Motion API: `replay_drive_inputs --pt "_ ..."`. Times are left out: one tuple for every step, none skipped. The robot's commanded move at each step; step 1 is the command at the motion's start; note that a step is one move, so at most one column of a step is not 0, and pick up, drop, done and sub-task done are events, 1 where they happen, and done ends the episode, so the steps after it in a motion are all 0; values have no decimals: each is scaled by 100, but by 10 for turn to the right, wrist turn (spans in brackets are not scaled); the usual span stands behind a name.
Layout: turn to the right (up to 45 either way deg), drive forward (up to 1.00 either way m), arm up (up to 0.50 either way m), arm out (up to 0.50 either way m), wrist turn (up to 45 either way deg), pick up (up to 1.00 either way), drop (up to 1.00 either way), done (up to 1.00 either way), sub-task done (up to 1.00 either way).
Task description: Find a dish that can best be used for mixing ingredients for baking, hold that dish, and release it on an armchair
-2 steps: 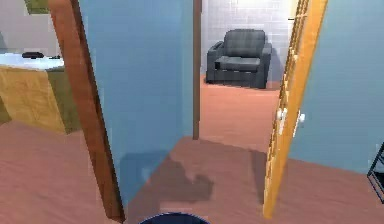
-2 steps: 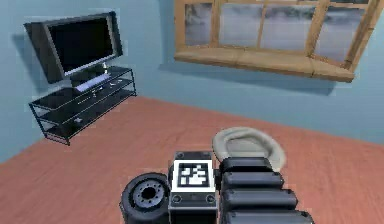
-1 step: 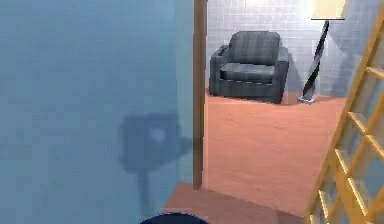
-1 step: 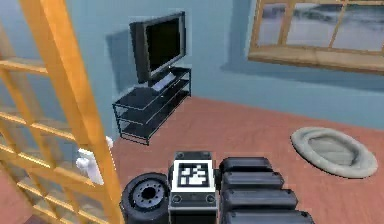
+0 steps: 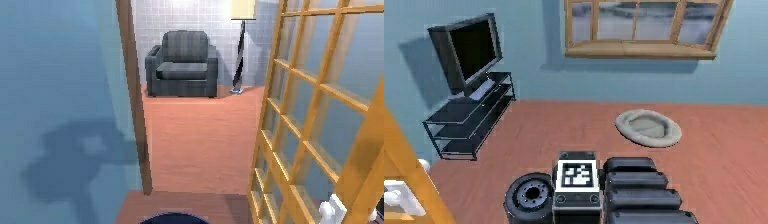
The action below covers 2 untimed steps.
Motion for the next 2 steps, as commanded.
replay_drive_inputs --pt "0 75 0 0 0 0 0 0 0" --pt "30 0 0 0 0 0 0 0 0"
